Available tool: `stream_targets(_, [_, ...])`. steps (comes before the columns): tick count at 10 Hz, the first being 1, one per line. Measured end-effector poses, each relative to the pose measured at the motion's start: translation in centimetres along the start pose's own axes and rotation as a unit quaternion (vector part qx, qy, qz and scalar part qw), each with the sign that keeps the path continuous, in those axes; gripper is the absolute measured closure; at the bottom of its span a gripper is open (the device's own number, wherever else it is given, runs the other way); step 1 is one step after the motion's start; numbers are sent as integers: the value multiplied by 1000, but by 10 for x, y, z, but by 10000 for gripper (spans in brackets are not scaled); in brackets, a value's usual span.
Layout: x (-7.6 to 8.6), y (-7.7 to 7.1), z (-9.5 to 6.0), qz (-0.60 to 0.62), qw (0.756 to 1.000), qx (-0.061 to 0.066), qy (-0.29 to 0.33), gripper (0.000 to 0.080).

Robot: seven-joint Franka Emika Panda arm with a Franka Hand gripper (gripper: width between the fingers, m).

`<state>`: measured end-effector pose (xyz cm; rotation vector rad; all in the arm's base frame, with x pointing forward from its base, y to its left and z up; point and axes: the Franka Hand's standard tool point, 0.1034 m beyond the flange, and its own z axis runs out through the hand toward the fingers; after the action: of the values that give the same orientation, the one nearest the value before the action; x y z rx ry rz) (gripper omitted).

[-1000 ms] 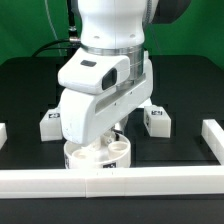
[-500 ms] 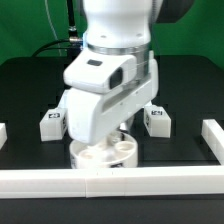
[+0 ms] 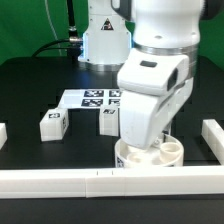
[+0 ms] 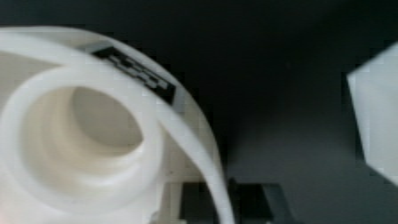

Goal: Assemble stool

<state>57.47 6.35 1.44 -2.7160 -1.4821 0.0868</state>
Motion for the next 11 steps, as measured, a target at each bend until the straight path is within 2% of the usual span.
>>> stream_targets(4, [25,-14,1,20,1000,0,2,770])
stream_targets(9, [48,-26,-1,41,999,4,-3,770])
stream_targets(11, [48,-26,-1,49,999,5,-5,770])
